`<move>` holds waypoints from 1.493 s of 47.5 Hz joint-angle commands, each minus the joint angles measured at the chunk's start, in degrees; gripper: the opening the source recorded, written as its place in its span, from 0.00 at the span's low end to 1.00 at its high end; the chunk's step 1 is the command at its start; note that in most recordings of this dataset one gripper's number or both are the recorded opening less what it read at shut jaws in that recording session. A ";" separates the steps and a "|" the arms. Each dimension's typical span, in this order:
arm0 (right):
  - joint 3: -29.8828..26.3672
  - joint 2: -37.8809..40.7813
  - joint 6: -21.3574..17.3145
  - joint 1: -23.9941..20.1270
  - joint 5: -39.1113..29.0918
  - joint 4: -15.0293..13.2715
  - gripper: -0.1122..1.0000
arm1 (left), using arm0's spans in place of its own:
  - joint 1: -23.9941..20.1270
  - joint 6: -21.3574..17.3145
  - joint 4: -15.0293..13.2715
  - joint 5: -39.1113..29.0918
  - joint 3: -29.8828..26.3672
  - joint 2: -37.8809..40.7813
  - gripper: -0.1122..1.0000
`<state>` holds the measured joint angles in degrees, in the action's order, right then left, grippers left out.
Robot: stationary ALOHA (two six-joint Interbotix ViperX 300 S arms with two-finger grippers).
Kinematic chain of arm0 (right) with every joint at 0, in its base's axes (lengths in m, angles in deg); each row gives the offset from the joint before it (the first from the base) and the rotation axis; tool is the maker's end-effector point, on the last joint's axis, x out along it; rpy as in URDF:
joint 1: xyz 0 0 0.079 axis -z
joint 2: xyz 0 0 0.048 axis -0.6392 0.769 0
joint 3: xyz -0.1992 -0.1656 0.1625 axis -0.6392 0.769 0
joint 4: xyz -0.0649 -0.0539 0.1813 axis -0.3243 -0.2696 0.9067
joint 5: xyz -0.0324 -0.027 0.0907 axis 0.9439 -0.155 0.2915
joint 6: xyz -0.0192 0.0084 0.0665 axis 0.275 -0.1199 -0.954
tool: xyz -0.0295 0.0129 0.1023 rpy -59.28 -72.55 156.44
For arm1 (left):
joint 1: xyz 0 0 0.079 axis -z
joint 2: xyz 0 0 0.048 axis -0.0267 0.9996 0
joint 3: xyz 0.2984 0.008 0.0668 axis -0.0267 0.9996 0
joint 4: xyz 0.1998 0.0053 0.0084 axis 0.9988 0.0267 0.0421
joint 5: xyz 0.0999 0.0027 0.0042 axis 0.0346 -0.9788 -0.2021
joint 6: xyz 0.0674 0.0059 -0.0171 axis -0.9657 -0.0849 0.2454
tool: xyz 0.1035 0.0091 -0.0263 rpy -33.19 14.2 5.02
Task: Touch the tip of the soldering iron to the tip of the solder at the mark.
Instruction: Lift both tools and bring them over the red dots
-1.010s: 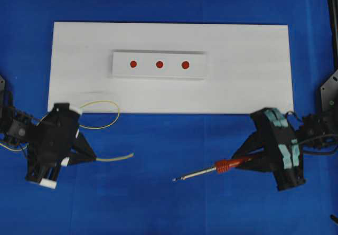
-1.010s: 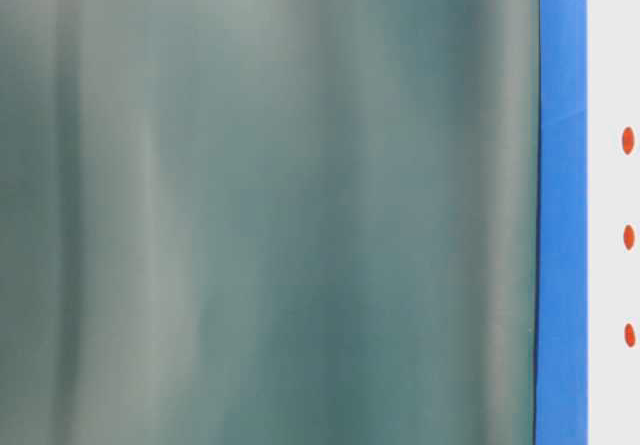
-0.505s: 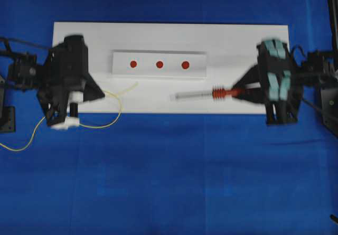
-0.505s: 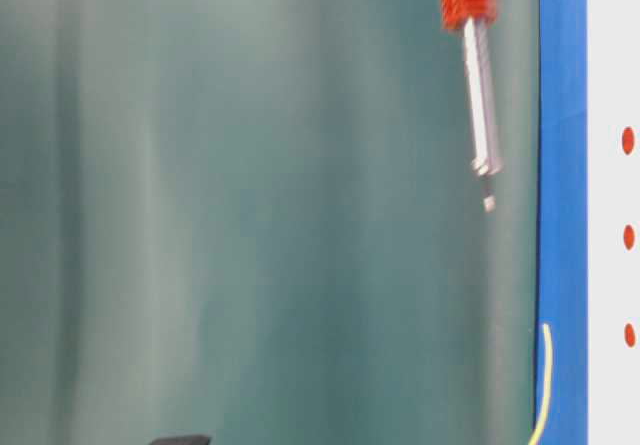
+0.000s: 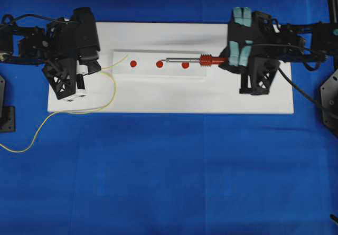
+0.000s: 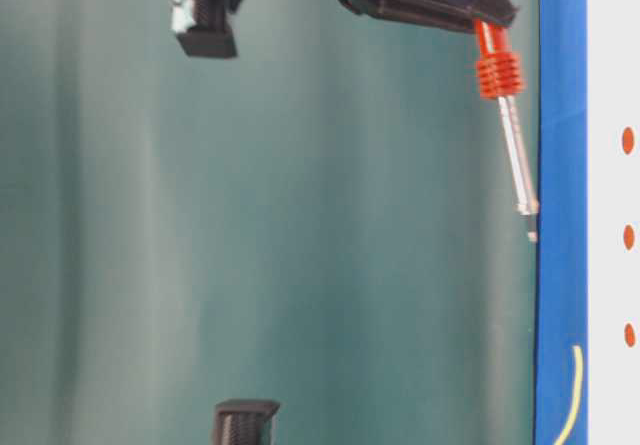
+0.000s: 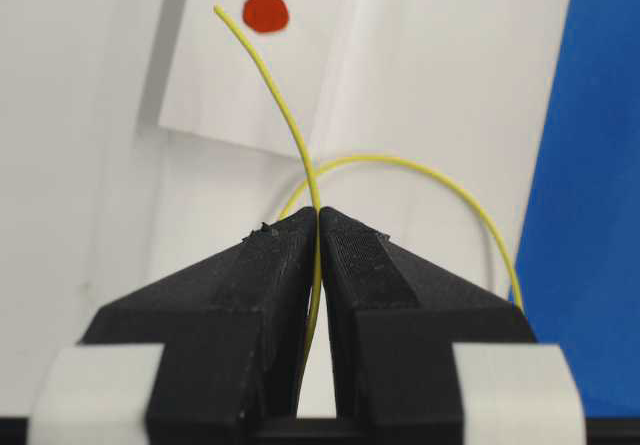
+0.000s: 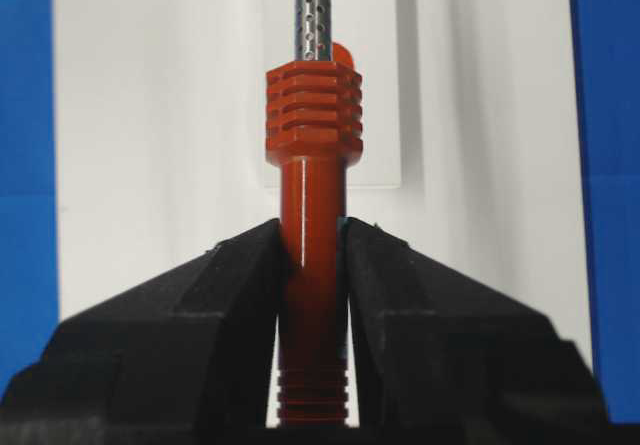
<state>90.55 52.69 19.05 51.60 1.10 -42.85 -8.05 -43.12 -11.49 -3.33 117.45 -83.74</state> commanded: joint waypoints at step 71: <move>-2.72 2.90 0.00 0.44 1.58 -0.18 0.16 | 1.32 0.00 0.09 -2.11 -4.83 6.33 0.11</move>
<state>89.85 55.59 19.05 51.95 1.71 -42.85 -6.64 -43.12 -11.58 -5.52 113.75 -76.80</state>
